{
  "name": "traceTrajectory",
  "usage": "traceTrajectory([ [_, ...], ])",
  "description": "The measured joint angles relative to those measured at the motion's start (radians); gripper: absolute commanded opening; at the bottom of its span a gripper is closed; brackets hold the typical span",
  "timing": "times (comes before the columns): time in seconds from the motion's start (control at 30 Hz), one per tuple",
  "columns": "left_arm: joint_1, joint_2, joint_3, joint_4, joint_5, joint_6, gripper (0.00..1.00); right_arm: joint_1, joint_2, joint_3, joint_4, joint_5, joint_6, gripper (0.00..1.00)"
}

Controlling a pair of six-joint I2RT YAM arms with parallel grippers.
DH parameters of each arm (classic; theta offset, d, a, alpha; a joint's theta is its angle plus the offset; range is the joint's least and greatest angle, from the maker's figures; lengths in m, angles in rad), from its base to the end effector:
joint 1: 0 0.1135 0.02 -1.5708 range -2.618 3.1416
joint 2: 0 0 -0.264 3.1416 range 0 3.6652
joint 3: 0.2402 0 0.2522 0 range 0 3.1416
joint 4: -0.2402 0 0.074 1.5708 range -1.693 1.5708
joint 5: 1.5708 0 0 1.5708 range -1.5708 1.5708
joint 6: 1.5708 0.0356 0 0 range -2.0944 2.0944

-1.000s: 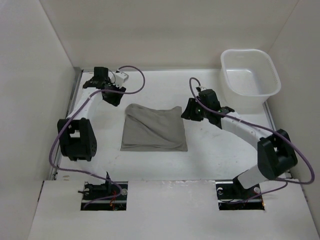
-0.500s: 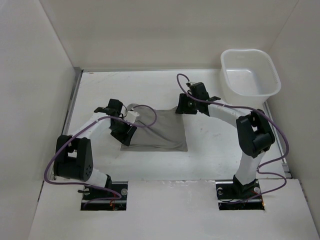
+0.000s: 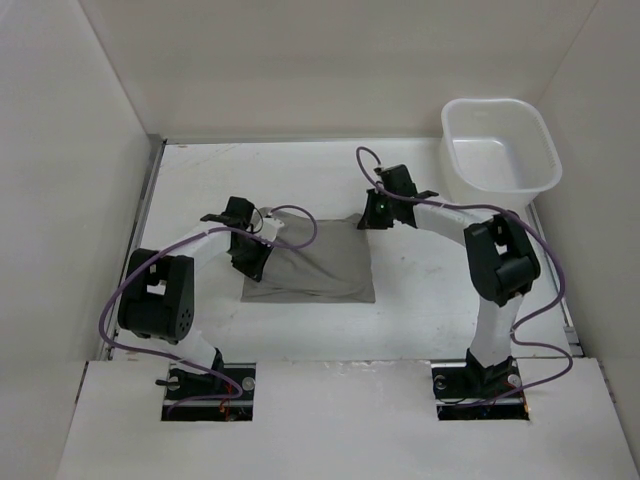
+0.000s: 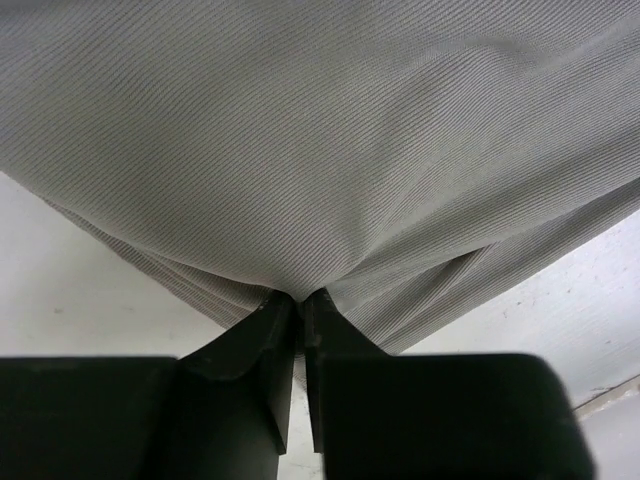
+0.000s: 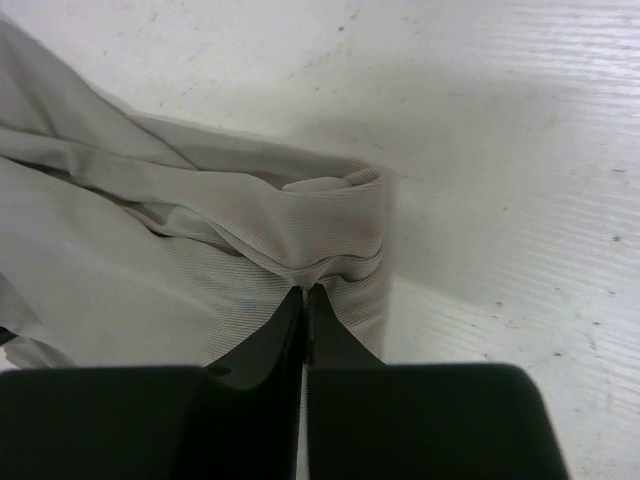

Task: Fold and stack the trousers
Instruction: Fold the trousers

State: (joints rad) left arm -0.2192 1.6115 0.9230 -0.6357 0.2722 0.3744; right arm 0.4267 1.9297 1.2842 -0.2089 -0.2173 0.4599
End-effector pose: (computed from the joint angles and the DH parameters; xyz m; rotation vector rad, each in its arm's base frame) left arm 0.2756 -0.0712 0.1630 0.8809 2.7147 -0.3622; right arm 0.3755 0.1791 0.1792 -0.0607 2.5087 0.6496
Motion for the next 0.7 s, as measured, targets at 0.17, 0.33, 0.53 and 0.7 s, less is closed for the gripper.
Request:
traceTrajectory([
  [0.17,-0.006,-0.004,-0.002,-0.005,-0.012,0.030,0.00,-0.038,0.000,0.020,0.005,0.010,0.042,0.00],
  [0.33,-0.034,-0.043,-0.027,-0.029,-0.061,0.074,0.02,-0.062,0.000,0.027,0.007,0.021,0.074,0.01],
  [0.53,-0.057,-0.080,-0.050,-0.103,-0.095,0.101,0.19,-0.063,0.010,0.048,0.008,0.014,0.087,0.24],
  [0.7,-0.050,-0.091,-0.059,-0.132,-0.112,0.103,0.38,-0.066,0.022,0.058,0.009,0.002,0.087,0.48],
])
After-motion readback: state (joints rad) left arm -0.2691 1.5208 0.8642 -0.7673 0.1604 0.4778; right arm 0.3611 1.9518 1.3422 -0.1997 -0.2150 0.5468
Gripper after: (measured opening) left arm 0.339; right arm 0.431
